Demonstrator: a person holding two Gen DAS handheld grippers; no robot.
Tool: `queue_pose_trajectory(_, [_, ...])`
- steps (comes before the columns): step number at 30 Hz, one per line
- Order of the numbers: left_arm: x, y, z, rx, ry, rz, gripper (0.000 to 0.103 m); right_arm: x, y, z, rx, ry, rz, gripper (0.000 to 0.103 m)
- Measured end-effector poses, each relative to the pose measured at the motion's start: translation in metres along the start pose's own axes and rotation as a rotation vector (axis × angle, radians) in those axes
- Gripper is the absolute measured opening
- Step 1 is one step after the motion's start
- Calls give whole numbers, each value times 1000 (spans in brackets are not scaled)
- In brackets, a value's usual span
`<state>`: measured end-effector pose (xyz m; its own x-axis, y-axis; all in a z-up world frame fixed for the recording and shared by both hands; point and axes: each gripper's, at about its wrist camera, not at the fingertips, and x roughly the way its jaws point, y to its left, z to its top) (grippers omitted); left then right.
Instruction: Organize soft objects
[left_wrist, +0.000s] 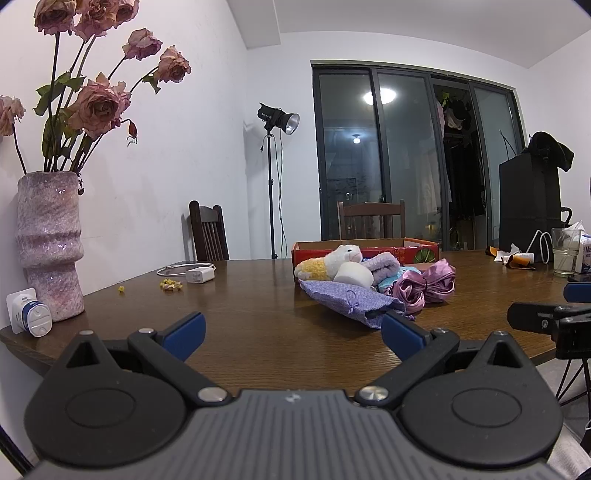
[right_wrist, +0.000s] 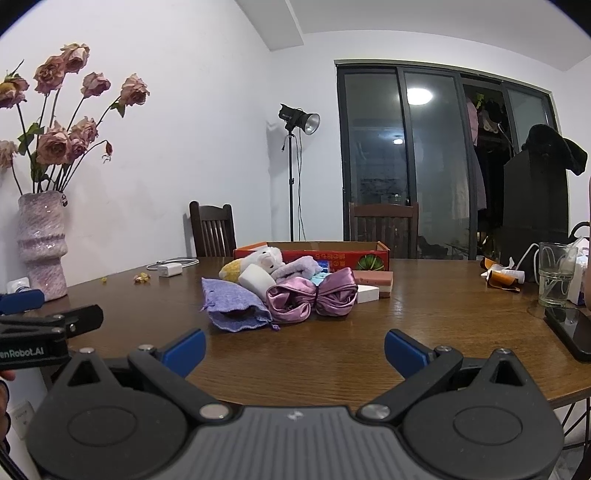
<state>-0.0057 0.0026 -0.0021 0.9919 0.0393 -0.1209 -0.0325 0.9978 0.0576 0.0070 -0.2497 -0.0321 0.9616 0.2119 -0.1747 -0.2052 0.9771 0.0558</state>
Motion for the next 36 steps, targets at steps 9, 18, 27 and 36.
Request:
queue_pose_trajectory(9, [0,0,-1,0,5,-7,103,-1,0,0,0,-1,1,103])
queue_pose_trajectory(18, [16,8,-2,-33,66,-44,103,2,-13,5,54,-4,20,103])
queue_pose_trajectory(27, [76,1,28,-26,19,-61,103,54,-54,26,121,-27,18,103])
queue_pose_trajectory(36, [198,27,65,-84,161,-227,103,125,-32,45,150,182,251,79])
